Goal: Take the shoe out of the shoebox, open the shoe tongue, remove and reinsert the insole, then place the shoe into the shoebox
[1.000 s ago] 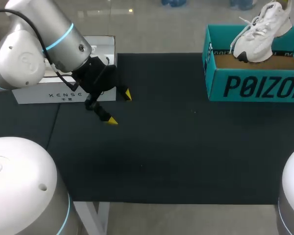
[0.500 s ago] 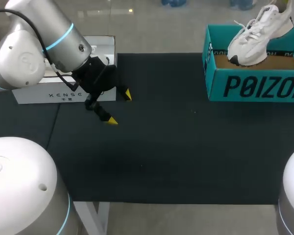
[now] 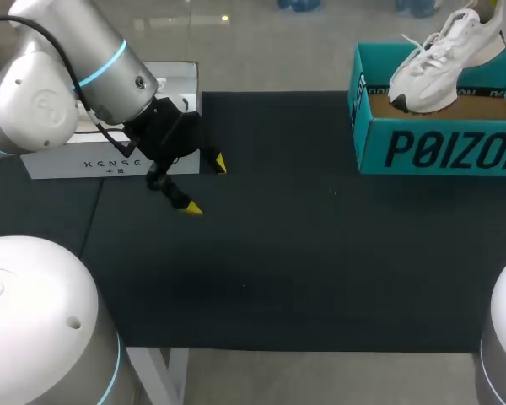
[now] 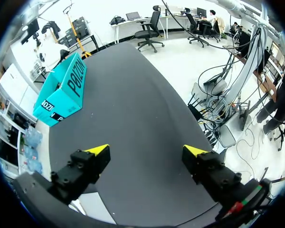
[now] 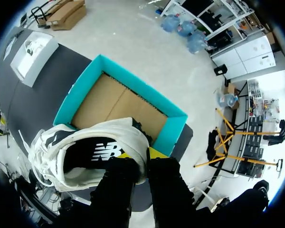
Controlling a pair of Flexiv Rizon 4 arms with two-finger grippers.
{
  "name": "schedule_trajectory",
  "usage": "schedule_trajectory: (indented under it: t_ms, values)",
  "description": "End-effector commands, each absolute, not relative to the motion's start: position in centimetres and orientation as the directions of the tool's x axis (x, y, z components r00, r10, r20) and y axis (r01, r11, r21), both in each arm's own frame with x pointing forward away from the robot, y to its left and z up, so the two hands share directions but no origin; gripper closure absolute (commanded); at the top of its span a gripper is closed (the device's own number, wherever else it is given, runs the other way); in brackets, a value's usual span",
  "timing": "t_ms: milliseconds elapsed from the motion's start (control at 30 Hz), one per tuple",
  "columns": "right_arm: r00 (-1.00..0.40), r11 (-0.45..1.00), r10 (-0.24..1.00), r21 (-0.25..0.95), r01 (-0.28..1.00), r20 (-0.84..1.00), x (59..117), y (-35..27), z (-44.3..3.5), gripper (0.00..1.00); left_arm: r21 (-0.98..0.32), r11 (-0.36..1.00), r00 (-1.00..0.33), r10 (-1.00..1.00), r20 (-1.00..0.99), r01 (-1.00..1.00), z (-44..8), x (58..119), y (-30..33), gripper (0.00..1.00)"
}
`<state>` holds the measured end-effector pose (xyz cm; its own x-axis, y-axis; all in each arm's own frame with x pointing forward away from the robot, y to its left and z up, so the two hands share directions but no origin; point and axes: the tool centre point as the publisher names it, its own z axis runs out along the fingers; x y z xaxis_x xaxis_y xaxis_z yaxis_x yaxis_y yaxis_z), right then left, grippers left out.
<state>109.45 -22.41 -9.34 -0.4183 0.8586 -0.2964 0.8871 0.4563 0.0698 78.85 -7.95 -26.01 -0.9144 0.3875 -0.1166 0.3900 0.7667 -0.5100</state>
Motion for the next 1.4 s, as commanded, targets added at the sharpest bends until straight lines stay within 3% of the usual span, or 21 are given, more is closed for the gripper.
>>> schedule_trajectory:
  t_ms: [33,600,667,1300,1400]
  values:
    - [-0.317,0.357,0.899,0.088,0.93,-0.302,108.2,-22.5,-9.4,1.0,-0.507,0.768,-0.914,0.388,-0.116,0.39,-26.1,78.9,-8.0,0.0]
    - [0.072,-0.031,0.956,0.146,0.989,-0.284,104.1,-24.2,-10.8,1.0,-0.507,0.768,-0.914,0.388,-0.116,0.39,-26.1,78.9,-8.0,0.0]
    - [0.119,-0.071,0.914,0.136,0.988,-0.387,103.5,-24.1,-10.6,1.0,-0.507,0.768,-0.914,0.388,-0.116,0.39,-26.1,78.9,-8.0,0.0]
    - [0.119,-0.071,0.914,0.136,0.988,-0.387,103.5,-24.1,-10.6,1.0,-0.507,0.768,-0.914,0.388,-0.116,0.39,-26.1,78.9,-8.0,0.0]
    - [0.193,-0.141,0.908,0.163,0.977,-0.373,103.5,-25.1,-10.8,1.0,-0.507,0.768,-0.914,0.388,-0.116,0.39,-26.1,78.9,-8.0,0.0]
